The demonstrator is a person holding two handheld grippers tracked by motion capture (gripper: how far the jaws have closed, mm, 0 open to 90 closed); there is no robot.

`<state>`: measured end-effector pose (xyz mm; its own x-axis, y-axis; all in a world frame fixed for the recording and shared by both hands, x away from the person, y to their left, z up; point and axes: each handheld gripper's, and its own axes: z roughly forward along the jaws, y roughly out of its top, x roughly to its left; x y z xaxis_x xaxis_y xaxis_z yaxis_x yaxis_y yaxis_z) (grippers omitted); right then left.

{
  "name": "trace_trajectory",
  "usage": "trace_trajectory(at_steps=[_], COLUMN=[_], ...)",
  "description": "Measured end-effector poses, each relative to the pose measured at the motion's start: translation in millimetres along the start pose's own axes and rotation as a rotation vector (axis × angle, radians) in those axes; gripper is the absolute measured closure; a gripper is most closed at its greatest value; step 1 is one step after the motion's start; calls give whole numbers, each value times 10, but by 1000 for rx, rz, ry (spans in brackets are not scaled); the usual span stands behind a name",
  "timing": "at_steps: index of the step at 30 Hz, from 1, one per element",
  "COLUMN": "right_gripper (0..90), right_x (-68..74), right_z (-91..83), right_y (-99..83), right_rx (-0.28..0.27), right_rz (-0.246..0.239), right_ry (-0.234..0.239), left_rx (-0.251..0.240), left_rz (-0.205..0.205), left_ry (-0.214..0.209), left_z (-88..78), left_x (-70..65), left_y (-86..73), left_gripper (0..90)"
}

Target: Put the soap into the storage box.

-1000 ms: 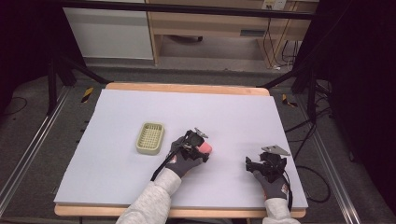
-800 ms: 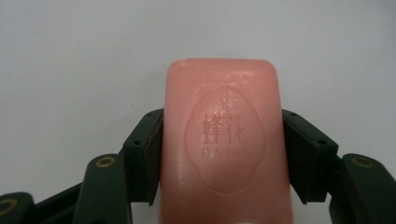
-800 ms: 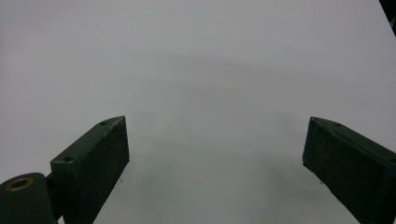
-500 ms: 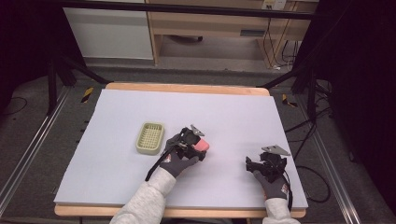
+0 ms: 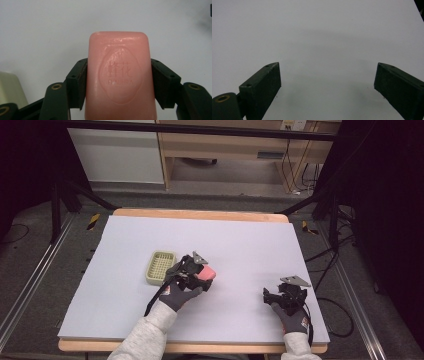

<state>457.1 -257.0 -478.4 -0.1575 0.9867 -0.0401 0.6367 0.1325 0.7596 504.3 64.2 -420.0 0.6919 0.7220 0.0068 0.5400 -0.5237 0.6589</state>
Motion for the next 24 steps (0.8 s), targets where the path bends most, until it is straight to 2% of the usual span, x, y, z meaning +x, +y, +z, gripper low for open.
trace_trajectory(at_steps=[11, 24], right_gripper=[75, 75], right_x=[1, 6], right_z=[1, -4], right_y=[-1, -1], right_rx=[0, 1], right_rz=[-2, 5], right_ry=[-2, -1], left_rx=[-17, -39], left_rz=[-20, -64], left_ry=[18, 49], left_z=[-194, -364], left_x=[147, 331], left_y=[-101, -198], left_gripper=[370, 370])
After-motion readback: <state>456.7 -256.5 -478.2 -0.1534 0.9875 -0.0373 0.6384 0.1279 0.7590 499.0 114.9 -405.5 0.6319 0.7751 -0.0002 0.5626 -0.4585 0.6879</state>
